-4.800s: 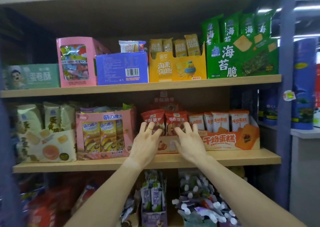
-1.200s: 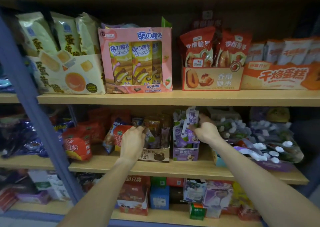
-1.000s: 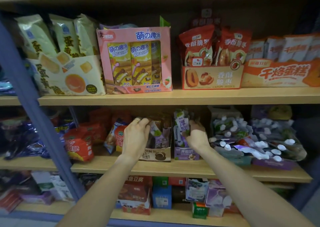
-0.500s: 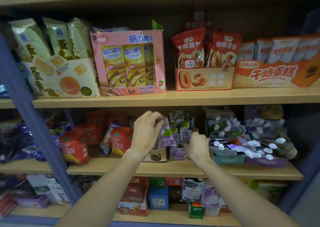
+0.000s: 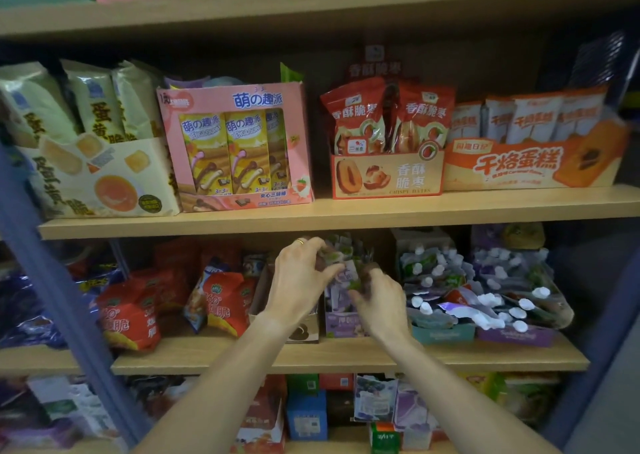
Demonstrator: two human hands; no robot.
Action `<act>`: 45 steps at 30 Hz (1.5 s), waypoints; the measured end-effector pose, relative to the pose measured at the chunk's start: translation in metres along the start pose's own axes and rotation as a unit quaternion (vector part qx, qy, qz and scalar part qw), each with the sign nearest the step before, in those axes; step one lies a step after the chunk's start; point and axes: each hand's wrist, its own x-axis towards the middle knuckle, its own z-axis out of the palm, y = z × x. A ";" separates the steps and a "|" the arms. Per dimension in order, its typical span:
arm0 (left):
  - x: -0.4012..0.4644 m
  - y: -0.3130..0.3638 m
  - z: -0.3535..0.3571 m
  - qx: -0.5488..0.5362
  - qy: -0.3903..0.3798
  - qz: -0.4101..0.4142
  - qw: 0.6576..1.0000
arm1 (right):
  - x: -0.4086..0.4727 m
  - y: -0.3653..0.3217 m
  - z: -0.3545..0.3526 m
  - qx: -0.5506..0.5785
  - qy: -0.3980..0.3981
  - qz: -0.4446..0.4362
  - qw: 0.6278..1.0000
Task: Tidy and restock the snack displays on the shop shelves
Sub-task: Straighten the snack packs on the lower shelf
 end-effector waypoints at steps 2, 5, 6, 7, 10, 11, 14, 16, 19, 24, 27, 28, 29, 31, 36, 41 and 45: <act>0.000 0.001 -0.002 0.007 -0.011 0.008 1.000 | 0.003 0.010 -0.001 -0.013 0.014 0.025 1.000; 0.001 0.003 -0.007 0.013 -0.006 0.008 1.000 | 0.008 0.014 0.000 -0.033 0.016 0.047 0.998; 0.002 0.003 -0.009 0.012 -0.001 0.008 1.000 | 0.010 0.013 0.001 -0.041 0.010 0.048 0.998; 0.001 0.002 -0.011 0.011 0.002 0.010 1.000 | 0.011 0.013 0.003 -0.050 0.003 0.051 0.997; -0.002 0.000 -0.016 0.006 0.010 0.022 1.000 | 0.006 0.011 0.012 -0.100 -0.015 0.053 0.994; -0.004 0.000 -0.017 0.004 0.014 0.029 0.999 | 0.004 0.010 0.016 -0.123 -0.025 0.048 0.991; -0.011 0.001 -0.022 -0.006 0.037 0.040 0.998 | 0.006 0.009 0.021 -0.148 -0.060 0.054 0.986; -0.015 0.002 -0.027 -0.009 0.050 0.050 0.997 | 0.006 0.011 0.022 -0.122 -0.062 0.060 0.989; -0.017 0.004 -0.035 -0.010 0.063 0.059 0.996 | 0.004 0.013 0.023 -0.113 -0.052 0.063 0.990; -0.018 0.010 -0.044 -0.005 0.060 0.071 0.996 | 0.001 0.005 0.015 -0.143 -0.053 0.077 0.985; -0.018 0.012 -0.051 0.005 0.058 0.071 0.996 | -0.005 0.011 0.009 -0.130 -0.027 0.098 0.986; -0.020 0.012 -0.054 0.004 0.059 0.069 0.996 | -0.008 0.011 0.006 -0.126 -0.017 0.101 0.987; -0.022 0.012 -0.056 0.001 0.059 0.069 0.996 | -0.011 0.011 0.005 -0.116 0.001 0.096 0.989; -0.026 0.014 -0.057 0.001 0.051 0.074 0.996 | -0.014 0.010 0.004 -0.075 0.042 0.066 0.994; -0.019 0.012 -0.027 0.008 0.027 0.066 0.997 | -0.032 -0.002 0.006 0.074 -0.005 0.016 0.997; -0.003 0.008 0.006 -0.018 0.019 0.036 0.999 | -0.014 -0.003 0.009 0.056 -0.006 0.014 0.998; 0.004 -0.003 0.021 -0.016 -0.013 0.011 1.000 | 0.002 -0.008 0.011 -0.051 -0.015 0.036 0.998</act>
